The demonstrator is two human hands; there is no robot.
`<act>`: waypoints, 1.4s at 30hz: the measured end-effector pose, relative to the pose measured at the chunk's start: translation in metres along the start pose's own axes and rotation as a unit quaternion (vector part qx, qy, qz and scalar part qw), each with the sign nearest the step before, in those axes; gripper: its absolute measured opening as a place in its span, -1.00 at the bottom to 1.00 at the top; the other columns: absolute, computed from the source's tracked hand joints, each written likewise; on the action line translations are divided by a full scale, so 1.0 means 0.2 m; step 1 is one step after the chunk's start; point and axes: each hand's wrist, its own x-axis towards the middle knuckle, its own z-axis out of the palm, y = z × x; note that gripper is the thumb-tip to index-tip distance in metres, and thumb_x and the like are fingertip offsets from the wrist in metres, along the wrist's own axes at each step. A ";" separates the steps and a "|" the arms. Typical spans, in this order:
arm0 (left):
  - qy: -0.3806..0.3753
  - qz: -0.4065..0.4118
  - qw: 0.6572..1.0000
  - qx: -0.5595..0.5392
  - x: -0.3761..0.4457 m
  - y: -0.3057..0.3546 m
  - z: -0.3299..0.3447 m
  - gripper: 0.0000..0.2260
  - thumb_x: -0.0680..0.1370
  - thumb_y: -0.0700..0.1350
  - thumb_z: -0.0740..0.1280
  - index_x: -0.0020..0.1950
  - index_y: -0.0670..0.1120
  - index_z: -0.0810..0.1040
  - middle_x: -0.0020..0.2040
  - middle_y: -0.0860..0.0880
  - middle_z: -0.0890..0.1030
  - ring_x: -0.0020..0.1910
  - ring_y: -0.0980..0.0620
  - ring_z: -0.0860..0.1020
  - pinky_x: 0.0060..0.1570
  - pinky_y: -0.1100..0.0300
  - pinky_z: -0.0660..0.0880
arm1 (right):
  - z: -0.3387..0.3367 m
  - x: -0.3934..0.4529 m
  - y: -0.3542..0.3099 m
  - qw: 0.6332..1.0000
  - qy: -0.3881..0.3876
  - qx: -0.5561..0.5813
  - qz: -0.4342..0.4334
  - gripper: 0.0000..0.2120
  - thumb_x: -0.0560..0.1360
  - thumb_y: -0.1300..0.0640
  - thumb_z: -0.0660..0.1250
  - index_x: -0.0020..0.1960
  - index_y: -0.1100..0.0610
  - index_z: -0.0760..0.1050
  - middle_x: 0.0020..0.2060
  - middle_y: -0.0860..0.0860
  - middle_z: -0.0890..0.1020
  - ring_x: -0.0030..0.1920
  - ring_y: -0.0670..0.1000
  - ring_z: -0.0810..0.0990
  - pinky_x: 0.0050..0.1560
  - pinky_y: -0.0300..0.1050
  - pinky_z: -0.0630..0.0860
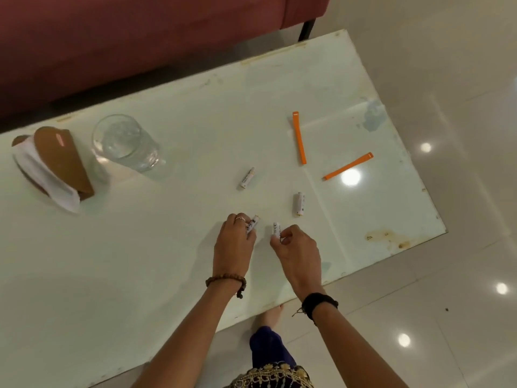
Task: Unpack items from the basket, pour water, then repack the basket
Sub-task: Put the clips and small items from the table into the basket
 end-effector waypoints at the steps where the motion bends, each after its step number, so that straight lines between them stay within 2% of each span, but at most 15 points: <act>1: 0.010 -0.011 1.000 -0.024 -0.03 -0.03 -0.03 -0.90 0.51 -0.19 0.29 0.00 -0.15 0.52 -0.04 -0.08 0.53 -0.09 -0.04 0.52 -0.14 0.15 0.49 | 0.01 -0.03 -0.03 1.000 0.003 0.013 -0.005 -0.80 0.48 -0.04 0.27 -0.08 0.09 0.47 -0.22 -0.04 0.57 -0.24 -0.04 0.55 -0.26 -0.15 0.49; 5: 0.068 -0.066 0.991 -0.093 -0.16 -0.24 -0.24 -0.89 0.49 -0.16 0.34 0.00 -0.10 0.54 -0.11 0.05 0.50 -0.22 0.14 0.48 -0.27 0.42 0.35 | 0.11 -0.24 -0.23 0.997 -0.010 0.069 -0.029 -0.85 0.46 -0.10 0.31 -0.12 -0.02 0.46 -0.27 -0.19 0.57 -0.29 -0.18 0.55 -0.32 -0.32 0.41; 8: 0.113 -0.104 0.980 -0.128 -0.29 -0.47 -0.50 -0.90 0.47 -0.15 0.37 -0.02 -0.09 0.55 -0.14 0.06 0.51 -0.28 0.25 0.47 -0.34 0.53 0.36 | 0.28 -0.45 -0.44 0.994 -0.043 0.089 -0.056 -0.88 0.44 -0.13 0.31 -0.17 -0.11 0.46 -0.28 -0.21 0.59 -0.32 -0.19 0.55 -0.33 -0.31 0.43; 10: 0.138 -0.122 0.972 -0.146 -0.40 -0.67 -0.71 -0.90 0.46 -0.16 0.38 -0.04 -0.08 0.55 -0.15 0.06 0.53 -0.29 0.29 0.47 -0.30 0.60 0.36 | 0.45 -0.62 -0.62 0.990 -0.067 0.103 -0.074 -0.89 0.42 -0.13 0.32 -0.20 -0.12 0.47 -0.27 -0.19 0.61 -0.31 -0.18 0.55 -0.32 -0.28 0.47; 14: 0.187 -0.162 0.954 -0.169 -0.63 -1.09 -1.18 -0.89 0.45 -0.15 0.39 -0.04 -0.03 0.55 -0.14 0.06 0.57 -0.24 0.22 0.53 -0.29 0.48 0.39 | 0.85 -0.96 -1.00 0.976 -0.129 0.140 -0.104 -0.86 0.42 -0.10 0.35 -0.20 -0.04 0.52 -0.30 -0.13 0.64 -0.32 -0.16 0.53 -0.30 -0.41 0.43; 18: 0.242 -0.223 0.925 -0.189 -0.87 -1.50 -1.65 -0.85 0.43 -0.13 0.41 -0.03 0.00 0.53 -0.20 0.17 0.53 -0.24 0.26 0.52 -0.30 0.55 0.41 | 1.27 -1.31 -1.42 0.956 -0.194 0.172 -0.141 -0.87 0.42 -0.06 0.36 -0.22 -0.02 0.54 -0.30 -0.10 0.66 -0.31 -0.14 0.54 -0.30 -0.48 0.40; 21: 0.305 -0.248 0.902 -0.178 -1.03 -1.78 -2.00 -0.86 0.41 -0.15 0.43 -0.08 0.01 0.55 -0.21 0.10 0.58 -0.25 0.23 0.54 -0.33 0.51 0.40 | 1.54 -1.53 -1.72 0.939 -0.230 0.188 -0.174 -0.87 0.42 -0.04 0.36 -0.23 -0.01 0.54 -0.30 -0.08 0.66 -0.30 -0.12 0.55 -0.30 -0.49 0.40; 26: 0.392 -0.278 0.866 -0.139 -1.17 -2.18 -2.40 -0.88 0.41 -0.11 0.43 -0.16 0.06 0.52 -0.23 0.06 0.59 -0.28 0.24 0.51 -0.24 0.43 0.35 | 1.94 -1.79 -2.17 0.906 -0.266 0.182 -0.274 -0.88 0.45 0.01 0.35 -0.19 0.04 0.51 -0.35 -0.11 0.60 -0.28 -0.17 0.56 -0.36 -0.47 0.43; 29: 0.395 -0.313 0.850 -0.150 -1.12 -2.36 -2.52 -0.96 0.43 -0.07 0.39 -0.17 -0.01 0.58 -0.22 -0.02 0.61 -0.24 0.09 0.53 -0.26 0.34 0.35 | 2.17 -1.85 -2.36 0.896 -0.288 0.131 -0.310 -0.91 0.47 0.04 0.35 -0.16 0.03 0.47 -0.40 -0.19 0.56 -0.33 -0.31 0.54 -0.39 -0.51 0.41; 31: 0.370 -0.330 0.860 -0.118 -1.06 -2.49 -2.56 -0.88 0.46 -0.05 0.36 -0.14 -0.08 0.62 -0.21 -0.06 0.64 -0.23 0.04 0.53 -0.27 0.36 0.32 | 2.30 -1.86 -2.45 0.895 -0.279 0.072 -0.340 -0.90 0.47 0.05 0.33 -0.15 0.05 0.44 -0.43 -0.16 0.55 -0.38 -0.31 0.54 -0.42 -0.49 0.41; 32: 0.351 -0.338 0.867 -0.108 -1.03 -2.56 -2.57 -0.84 0.48 -0.03 0.35 -0.12 -0.10 0.62 -0.18 -0.07 0.66 -0.21 0.00 0.55 -0.26 0.33 0.33 | 2.36 -1.85 -2.48 0.896 -0.270 0.038 -0.351 -0.89 0.46 0.05 0.32 -0.14 0.08 0.45 -0.40 -0.13 0.58 -0.38 -0.25 0.57 -0.39 -0.45 0.43; 34: 0.305 -0.354 0.879 -0.094 -0.97 -2.68 -2.58 -0.79 0.51 -0.01 0.31 -0.06 -0.14 0.62 -0.10 -0.16 0.67 -0.07 -0.14 0.59 -0.10 0.18 0.45 | 2.47 -1.84 -2.54 0.896 -0.247 -0.037 -0.367 -0.82 0.46 0.06 0.29 -0.05 0.16 0.48 -0.27 0.03 0.65 -0.24 -0.01 0.63 -0.22 -0.13 0.55; 36: 0.262 -0.355 0.896 -0.051 -0.90 -2.76 -2.53 -0.76 0.53 -0.03 0.27 -0.05 -0.18 0.60 -0.05 -0.23 0.65 0.01 -0.22 0.58 -0.06 0.10 0.46 | 2.55 -1.83 -2.56 0.885 -0.213 -0.118 -0.397 -0.80 0.46 0.11 0.28 0.01 0.21 0.47 -0.17 0.13 0.65 -0.14 0.16 0.62 -0.15 0.00 0.56; 39: 0.215 -0.347 0.913 -0.017 -0.85 -2.83 -2.45 -0.77 0.54 -0.09 0.22 -0.09 -0.24 0.55 -0.05 -0.28 0.62 -0.01 -0.28 0.56 -0.14 0.06 0.45 | 2.63 -1.81 -2.56 0.863 -0.166 -0.209 -0.429 -0.75 0.47 0.19 0.26 0.11 0.28 0.42 -0.07 0.18 0.64 -0.06 0.22 0.61 -0.17 0.00 0.48; 42: 0.210 -0.351 0.912 -0.038 -0.83 -2.89 -2.39 -0.78 0.53 -0.10 0.24 -0.13 -0.24 0.55 -0.10 -0.29 0.62 -0.08 -0.28 0.58 -0.17 0.04 0.50 | 2.67 -1.78 -2.52 0.846 -0.138 -0.264 -0.443 -0.64 0.50 0.22 0.23 0.25 0.32 0.31 -0.05 0.18 0.65 -0.04 0.22 0.62 -0.24 -0.04 0.40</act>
